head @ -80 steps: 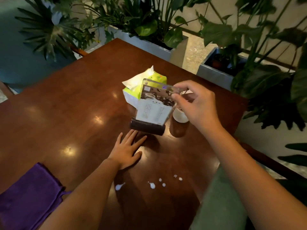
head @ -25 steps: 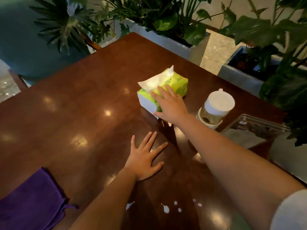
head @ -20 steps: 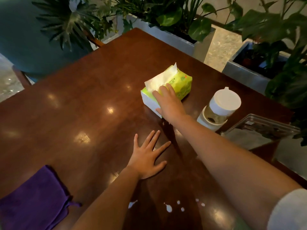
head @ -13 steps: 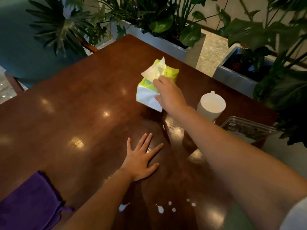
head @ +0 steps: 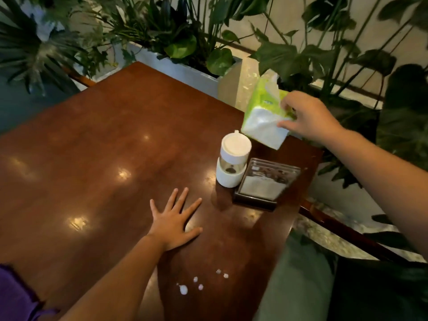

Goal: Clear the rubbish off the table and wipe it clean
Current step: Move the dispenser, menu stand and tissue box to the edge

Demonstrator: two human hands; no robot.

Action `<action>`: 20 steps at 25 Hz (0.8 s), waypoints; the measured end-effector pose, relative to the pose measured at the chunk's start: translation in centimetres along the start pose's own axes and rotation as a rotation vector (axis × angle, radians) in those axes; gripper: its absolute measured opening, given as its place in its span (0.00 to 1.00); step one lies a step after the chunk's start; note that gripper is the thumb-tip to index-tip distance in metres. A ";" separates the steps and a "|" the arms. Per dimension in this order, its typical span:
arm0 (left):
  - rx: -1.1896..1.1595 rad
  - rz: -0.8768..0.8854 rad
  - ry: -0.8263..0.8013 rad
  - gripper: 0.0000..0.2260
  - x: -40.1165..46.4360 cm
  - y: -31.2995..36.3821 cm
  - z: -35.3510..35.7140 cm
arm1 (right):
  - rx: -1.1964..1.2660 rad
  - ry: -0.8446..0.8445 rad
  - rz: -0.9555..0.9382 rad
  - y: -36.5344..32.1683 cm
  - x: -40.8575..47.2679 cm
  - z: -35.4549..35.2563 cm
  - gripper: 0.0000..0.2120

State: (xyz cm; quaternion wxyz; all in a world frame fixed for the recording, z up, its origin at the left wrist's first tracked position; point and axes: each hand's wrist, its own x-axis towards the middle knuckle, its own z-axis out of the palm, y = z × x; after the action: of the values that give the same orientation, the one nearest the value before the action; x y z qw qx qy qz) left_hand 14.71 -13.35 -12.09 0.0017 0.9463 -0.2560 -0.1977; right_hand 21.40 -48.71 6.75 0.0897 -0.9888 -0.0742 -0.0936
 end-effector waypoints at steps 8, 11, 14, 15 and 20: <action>0.013 -0.022 -0.018 0.33 -0.2 0.3 -0.3 | 0.078 -0.161 -0.024 1.6 -5.9 5.7 0.11; 0.010 -0.029 -0.016 0.33 -0.1 0.5 -0.3 | 0.113 -0.125 -0.065 1.8 -7.7 7.0 0.11; 0.006 -0.030 -0.020 0.35 -0.1 0.5 -0.3 | 0.147 -0.113 0.002 2.1 -9.0 8.4 0.17; 0.004 -0.030 -0.026 0.36 -0.1 0.5 -0.3 | 0.119 -0.123 -0.029 2.4 -9.3 9.0 0.18; 0.005 -0.031 -0.014 0.36 -0.2 0.7 -0.3 | -0.030 -0.271 -0.015 4.7 -10.8 11.1 0.24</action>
State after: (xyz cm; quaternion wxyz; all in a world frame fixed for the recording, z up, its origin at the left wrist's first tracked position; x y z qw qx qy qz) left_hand 14.36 -13.88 -11.69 -0.0054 0.9488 -0.2416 -0.2035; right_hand 13.58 -52.55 -6.92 0.0633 -0.9930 -0.0914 0.0389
